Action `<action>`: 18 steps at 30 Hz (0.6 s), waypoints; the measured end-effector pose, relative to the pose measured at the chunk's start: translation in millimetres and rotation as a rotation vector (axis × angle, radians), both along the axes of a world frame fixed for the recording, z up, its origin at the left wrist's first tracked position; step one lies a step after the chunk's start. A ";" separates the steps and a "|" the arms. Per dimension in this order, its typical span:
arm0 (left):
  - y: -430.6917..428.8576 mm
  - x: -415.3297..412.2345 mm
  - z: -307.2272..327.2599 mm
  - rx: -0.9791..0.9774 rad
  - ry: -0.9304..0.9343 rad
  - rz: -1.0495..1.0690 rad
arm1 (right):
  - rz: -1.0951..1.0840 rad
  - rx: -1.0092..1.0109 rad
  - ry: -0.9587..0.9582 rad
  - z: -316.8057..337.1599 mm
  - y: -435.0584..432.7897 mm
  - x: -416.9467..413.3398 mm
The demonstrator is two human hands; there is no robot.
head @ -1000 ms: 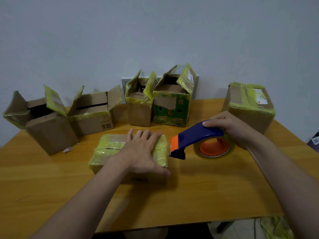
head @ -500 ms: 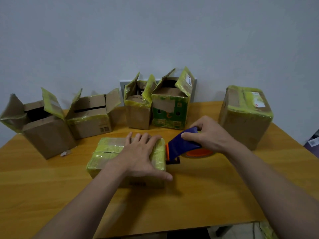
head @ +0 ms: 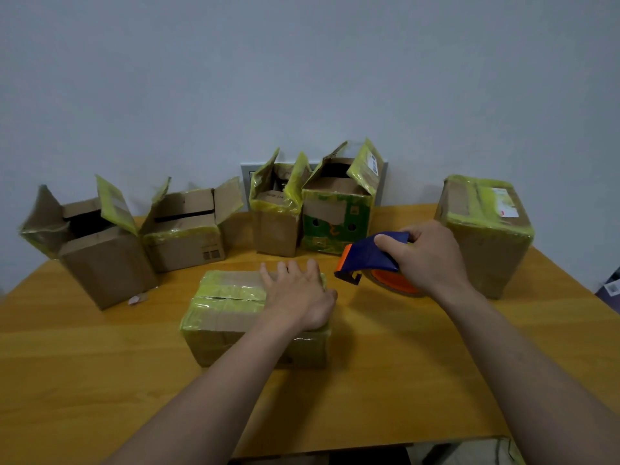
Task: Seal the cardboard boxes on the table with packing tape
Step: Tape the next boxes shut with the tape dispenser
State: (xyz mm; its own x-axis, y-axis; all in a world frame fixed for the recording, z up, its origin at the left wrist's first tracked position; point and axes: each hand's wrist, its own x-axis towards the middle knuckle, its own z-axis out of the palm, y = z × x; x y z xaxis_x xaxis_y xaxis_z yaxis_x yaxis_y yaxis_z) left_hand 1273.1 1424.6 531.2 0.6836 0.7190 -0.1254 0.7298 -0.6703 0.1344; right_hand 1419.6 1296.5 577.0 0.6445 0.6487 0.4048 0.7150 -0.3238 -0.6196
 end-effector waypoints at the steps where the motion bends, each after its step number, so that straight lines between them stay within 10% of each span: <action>1: -0.8 0.2 0.0 -0.011 -0.002 0.003 | -0.026 0.025 0.007 -0.2 0.4 -2.7; 8: 26.8 -50.8 19.9 -0.085 -0.452 0.077 | -0.077 0.295 0.152 -5.8 8.3 -24.7; 11: 58.4 -98.1 28.1 0.220 -0.273 0.359 | -0.017 0.377 0.208 -11.0 19.8 -43.0; 18: 95.3 -135.1 -1.8 -0.173 -0.069 0.389 | 0.167 0.523 0.380 -24.2 55.3 -90.6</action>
State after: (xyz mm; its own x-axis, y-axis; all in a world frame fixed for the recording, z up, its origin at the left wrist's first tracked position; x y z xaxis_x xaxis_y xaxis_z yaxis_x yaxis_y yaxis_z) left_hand 1137.9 1519.9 529.4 0.3766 0.8973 -0.2304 0.9091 -0.3101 0.2783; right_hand 1329.0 1351.8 552.8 0.7124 0.5319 0.4577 0.4307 0.1835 -0.8836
